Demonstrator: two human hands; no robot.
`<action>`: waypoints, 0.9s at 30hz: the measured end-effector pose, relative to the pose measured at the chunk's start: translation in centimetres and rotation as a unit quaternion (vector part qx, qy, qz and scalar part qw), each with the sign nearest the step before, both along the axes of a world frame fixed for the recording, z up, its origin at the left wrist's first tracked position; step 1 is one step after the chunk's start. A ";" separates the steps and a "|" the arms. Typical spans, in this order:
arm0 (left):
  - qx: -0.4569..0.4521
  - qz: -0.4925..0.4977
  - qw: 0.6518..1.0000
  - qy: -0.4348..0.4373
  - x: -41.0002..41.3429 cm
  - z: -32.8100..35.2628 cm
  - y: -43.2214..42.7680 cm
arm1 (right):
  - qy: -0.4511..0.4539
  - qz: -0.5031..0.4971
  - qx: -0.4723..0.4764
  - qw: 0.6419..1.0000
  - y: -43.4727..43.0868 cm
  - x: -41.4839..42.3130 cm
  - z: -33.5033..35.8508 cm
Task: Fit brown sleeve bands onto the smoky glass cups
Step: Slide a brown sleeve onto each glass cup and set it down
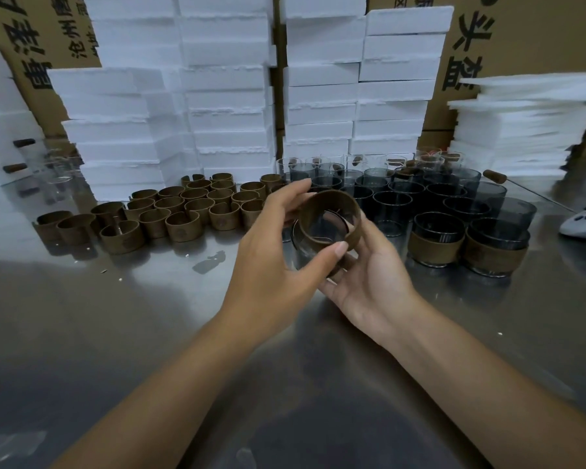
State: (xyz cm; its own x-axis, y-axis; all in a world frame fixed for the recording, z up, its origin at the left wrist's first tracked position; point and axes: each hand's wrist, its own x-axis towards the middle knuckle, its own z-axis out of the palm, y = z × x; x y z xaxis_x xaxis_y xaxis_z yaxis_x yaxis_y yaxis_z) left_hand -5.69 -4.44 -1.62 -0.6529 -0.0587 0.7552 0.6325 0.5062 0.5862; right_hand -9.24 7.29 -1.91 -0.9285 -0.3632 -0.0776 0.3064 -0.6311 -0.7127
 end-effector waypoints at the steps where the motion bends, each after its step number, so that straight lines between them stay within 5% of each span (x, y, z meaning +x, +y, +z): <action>1: -0.005 0.002 1.000 0.004 0.0 -0.1 0.0 | 0.003 0.004 0.000 1.000 0.1 0.0 0.0; 12: 0.037 0.017 0.998 -0.040 -0.1 0.2 -0.4 | 0.080 0.007 0.058 0.995 0.0 0.4 0.9; 27: 0.176 -0.118 0.968 -0.137 -0.6 -0.1 -0.1 | 0.084 0.008 0.026 0.996 0.3 0.2 1.0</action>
State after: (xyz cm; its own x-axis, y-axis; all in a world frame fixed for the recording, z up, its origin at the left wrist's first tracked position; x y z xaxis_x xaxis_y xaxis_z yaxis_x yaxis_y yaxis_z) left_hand -6.32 -4.59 -1.67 -0.8522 -0.1066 0.5122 0.5026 0.1053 0.8581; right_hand -9.08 7.60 -0.94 -0.9242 -0.3773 0.0586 0.1898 -0.5873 -0.7868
